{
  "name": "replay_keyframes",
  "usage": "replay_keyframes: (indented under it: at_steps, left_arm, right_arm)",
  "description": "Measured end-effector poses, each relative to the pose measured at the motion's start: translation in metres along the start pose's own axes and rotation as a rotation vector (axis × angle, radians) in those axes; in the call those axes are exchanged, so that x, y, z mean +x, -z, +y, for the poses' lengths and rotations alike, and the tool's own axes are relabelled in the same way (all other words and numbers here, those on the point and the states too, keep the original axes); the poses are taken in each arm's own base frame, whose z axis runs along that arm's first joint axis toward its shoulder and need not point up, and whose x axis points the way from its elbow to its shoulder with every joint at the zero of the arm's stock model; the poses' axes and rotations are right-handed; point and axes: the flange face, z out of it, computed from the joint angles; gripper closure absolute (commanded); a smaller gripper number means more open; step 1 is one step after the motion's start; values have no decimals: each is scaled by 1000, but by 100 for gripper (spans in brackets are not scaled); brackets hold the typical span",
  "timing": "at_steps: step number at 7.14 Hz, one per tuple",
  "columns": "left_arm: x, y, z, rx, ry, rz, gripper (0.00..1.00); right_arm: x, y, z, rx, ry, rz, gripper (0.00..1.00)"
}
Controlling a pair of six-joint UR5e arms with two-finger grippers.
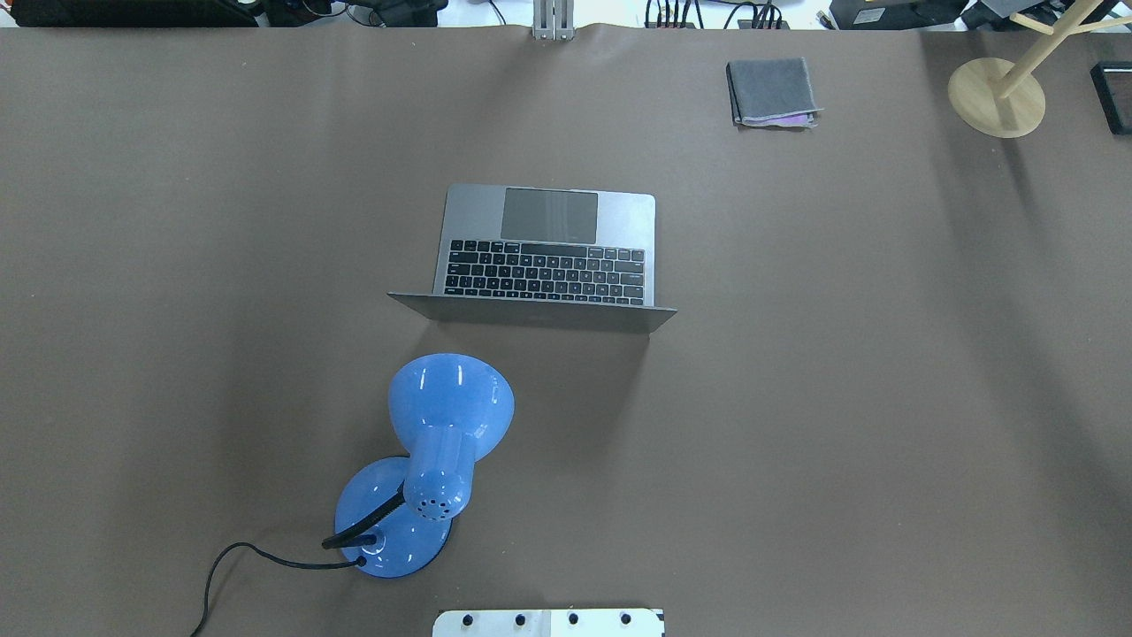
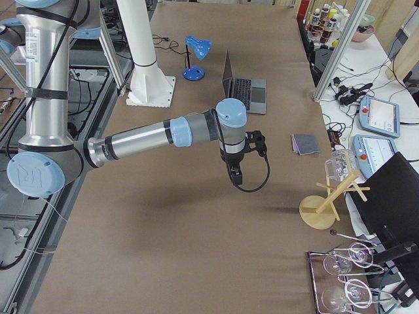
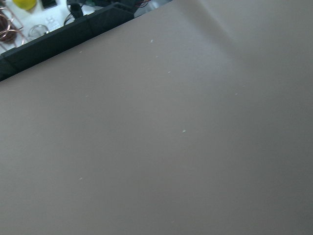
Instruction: Close laptop
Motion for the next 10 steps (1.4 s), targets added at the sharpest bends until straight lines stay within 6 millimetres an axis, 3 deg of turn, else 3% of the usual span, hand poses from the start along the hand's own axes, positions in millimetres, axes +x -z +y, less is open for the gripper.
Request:
replay_keyframes:
  at_steps: [1, 2, 5, 7, 10]
  left_arm:
    - [19, -9, -10, -4, 28, 49, 64]
    - [36, -19, -18, -12, 60, 88, 100]
    - [86, -43, -30, -41, 125, 200, 100]
    - [135, -60, -37, -47, 216, 274, 100]
    - [208, -91, -28, -96, 322, 402, 100]
  right_arm:
    - [-13, 2, -1, 1, -31, -59, 97]
    - [-32, 7, -1, 1, -68, -108, 100]
    - [-102, 12, 1, -42, -189, -201, 100]
    - [-133, 11, 4, -42, -241, -261, 100]
    - [-203, -24, 24, 36, -318, -330, 100]
